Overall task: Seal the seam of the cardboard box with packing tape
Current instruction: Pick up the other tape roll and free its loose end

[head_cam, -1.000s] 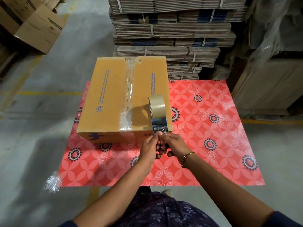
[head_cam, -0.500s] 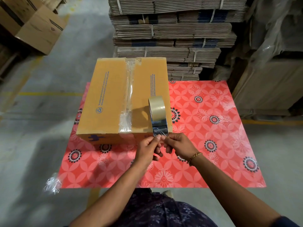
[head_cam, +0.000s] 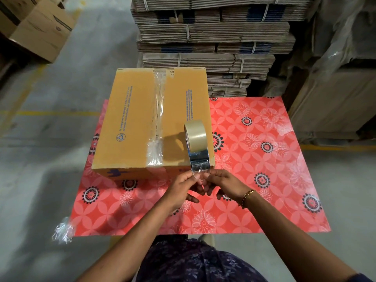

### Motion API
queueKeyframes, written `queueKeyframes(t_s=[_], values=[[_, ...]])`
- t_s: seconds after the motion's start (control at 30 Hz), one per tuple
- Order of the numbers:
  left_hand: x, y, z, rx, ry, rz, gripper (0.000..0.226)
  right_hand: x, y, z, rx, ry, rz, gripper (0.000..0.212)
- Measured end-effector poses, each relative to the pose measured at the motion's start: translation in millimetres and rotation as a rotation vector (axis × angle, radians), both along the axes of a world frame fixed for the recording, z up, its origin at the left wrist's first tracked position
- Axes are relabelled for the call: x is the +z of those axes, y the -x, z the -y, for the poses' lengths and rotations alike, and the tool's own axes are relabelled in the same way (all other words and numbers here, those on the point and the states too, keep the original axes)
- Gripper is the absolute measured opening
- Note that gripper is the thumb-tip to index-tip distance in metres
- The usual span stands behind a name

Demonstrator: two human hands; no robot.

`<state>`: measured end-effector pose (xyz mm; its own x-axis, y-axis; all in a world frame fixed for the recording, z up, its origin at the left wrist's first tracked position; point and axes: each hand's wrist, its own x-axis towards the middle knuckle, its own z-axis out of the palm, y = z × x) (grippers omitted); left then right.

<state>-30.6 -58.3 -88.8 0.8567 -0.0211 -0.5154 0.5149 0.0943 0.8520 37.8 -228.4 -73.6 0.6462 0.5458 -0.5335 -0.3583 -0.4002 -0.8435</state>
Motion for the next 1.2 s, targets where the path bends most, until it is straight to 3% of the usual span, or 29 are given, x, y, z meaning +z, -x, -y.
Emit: queueKeyframes(t_s=[0.13,0.37,0.43,0.5,0.6,0.73,0.83,0.97,1.07,1.2], values=[[-14.7,1.5,-0.8,0.039,-0.189,0.052,0.028,-7.5,2.3,-1.1,-0.119,0.090,0.137,0.034],[-44.5,10.6,-15.3,0.034,-0.747,0.272,0.068,-33.1,9.5,7.4,-0.204,0.282,0.324,0.040],[-38.7,10.4,-21.3,0.044,-0.853,0.353,0.064,-31.3,7.4,13.8,-0.267,0.308,0.376,0.036],[-21.2,8.1,-27.8,0.096,-0.913,0.461,0.045,-22.1,2.1,14.8,-0.351,0.266,0.395,0.023],[5.9,-5.3,-33.8,0.221,-0.710,0.492,0.025,-4.0,-12.5,4.4,-0.432,0.148,0.411,0.006],[17.2,-41.3,-27.2,0.254,-0.234,0.216,0.038,10.2,-27.6,-24.1,-0.328,0.121,0.453,0.039],[13.5,-62.3,-22.3,0.286,-0.034,0.103,0.042,13.3,-32.8,-41.1,-0.206,0.236,0.529,0.058],[19.6,-83.5,-9.6,0.265,0.075,0.127,0.025,11.7,-33.9,-48.0,-0.246,0.371,0.681,0.072],[24.9,-100.4,7.2,0.113,0.042,0.207,0.021,2.7,-40.7,-34.8,-0.389,0.434,0.698,0.069],[26.5,-130.0,28.6,-0.096,0.000,0.156,0.059,7.6,-57.5,4.6,-0.698,0.183,0.395,0.056]])
